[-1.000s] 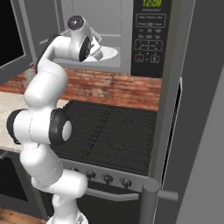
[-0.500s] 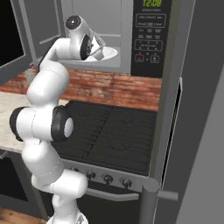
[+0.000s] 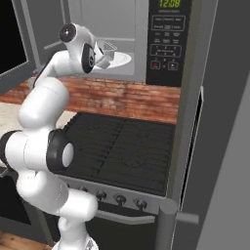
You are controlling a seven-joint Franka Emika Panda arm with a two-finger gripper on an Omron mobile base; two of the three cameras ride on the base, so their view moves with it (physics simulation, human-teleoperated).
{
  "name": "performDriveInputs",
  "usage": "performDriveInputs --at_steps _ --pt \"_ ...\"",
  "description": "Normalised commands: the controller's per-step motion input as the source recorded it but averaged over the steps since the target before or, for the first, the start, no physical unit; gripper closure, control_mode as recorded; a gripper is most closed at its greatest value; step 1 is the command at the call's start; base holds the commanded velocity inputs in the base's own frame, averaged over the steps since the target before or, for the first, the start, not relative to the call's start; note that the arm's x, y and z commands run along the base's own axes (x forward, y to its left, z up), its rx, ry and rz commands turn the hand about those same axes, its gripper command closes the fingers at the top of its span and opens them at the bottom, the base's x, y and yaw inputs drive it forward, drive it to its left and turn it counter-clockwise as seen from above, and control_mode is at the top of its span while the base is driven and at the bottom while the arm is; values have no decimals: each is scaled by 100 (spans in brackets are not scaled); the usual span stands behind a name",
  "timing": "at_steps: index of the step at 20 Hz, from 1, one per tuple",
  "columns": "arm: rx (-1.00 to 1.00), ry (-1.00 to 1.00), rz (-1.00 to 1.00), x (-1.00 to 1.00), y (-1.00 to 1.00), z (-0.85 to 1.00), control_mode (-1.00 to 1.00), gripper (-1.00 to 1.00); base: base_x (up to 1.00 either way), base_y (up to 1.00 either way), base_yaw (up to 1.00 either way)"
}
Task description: Place the tupperware containing the steak and carrot meal in the microwave. Close the microwave door and press the start button to reheat the meal.
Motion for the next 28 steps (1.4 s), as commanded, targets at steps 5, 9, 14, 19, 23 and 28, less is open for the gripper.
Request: performDriveInputs --at_steps 5,9,14,19,23,28 --pt "0 -10 1 -83 0 17 -100 -100 0 0 0" --pt "-7 -2 8 -100 0 14 -100 -100 0 0 0" --pt "-23 -6 18 -100 0 31 -100 -100 0 0 0" --pt "-35 -3 30 -100 0 36 -100 -100 0 0 0" --pt "-41 -3 35 -100 0 33 -100 -100 0 0 0" --pt "-45 -3 32 -100 4 21 -100 -100 0 0 0"
